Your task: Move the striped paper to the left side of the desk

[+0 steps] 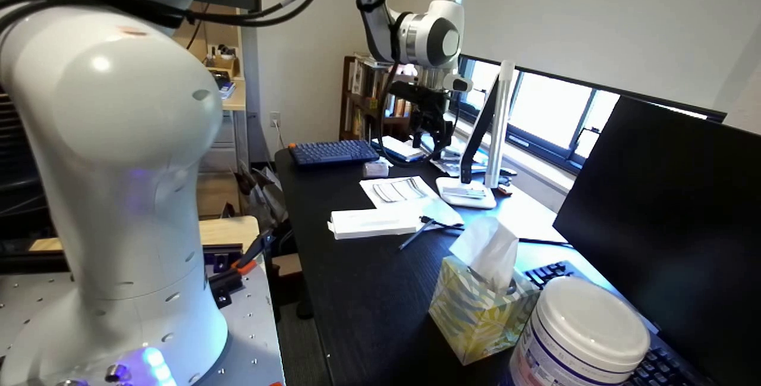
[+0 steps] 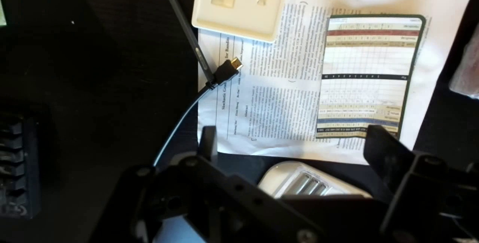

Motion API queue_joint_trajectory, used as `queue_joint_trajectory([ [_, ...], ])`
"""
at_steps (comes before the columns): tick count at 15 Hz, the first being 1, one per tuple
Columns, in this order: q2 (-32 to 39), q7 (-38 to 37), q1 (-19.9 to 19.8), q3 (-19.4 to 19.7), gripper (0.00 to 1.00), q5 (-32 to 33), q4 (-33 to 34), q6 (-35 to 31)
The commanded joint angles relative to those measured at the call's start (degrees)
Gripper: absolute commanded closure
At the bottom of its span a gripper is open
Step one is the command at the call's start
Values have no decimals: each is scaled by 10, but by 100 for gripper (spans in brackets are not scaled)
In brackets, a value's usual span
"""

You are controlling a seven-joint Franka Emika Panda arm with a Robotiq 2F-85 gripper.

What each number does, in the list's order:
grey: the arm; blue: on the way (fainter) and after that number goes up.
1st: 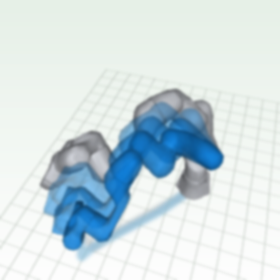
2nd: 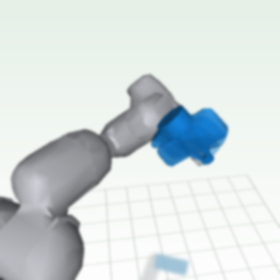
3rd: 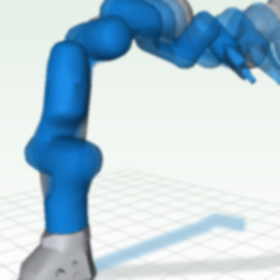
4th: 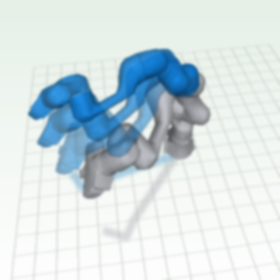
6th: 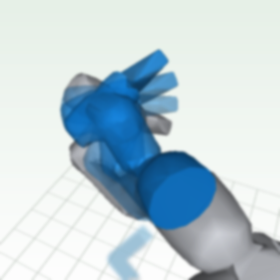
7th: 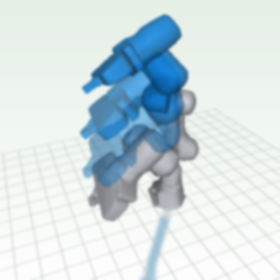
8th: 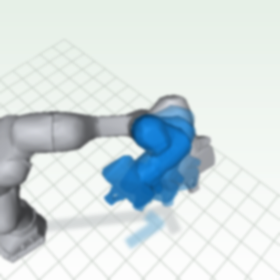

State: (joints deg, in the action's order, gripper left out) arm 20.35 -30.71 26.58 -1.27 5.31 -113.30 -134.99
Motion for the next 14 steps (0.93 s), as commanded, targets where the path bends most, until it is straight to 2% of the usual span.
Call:
queue_joint_trajectory([
  [1,-117,6,-65,-33,0,-76,-144,-89],
  [2,-144,16,-83,-37,0,-103,-175,-111],
  [4,-185,14,-103,-35,0,-114,-213,-111],
  [6,-212,21,-124,-33,0,-97,-225,-66],
  [11,-229,54,-151,-44,0,-87,-200,62],
  [14,-228,58,-152,-53,0,-80,-192,94],
])
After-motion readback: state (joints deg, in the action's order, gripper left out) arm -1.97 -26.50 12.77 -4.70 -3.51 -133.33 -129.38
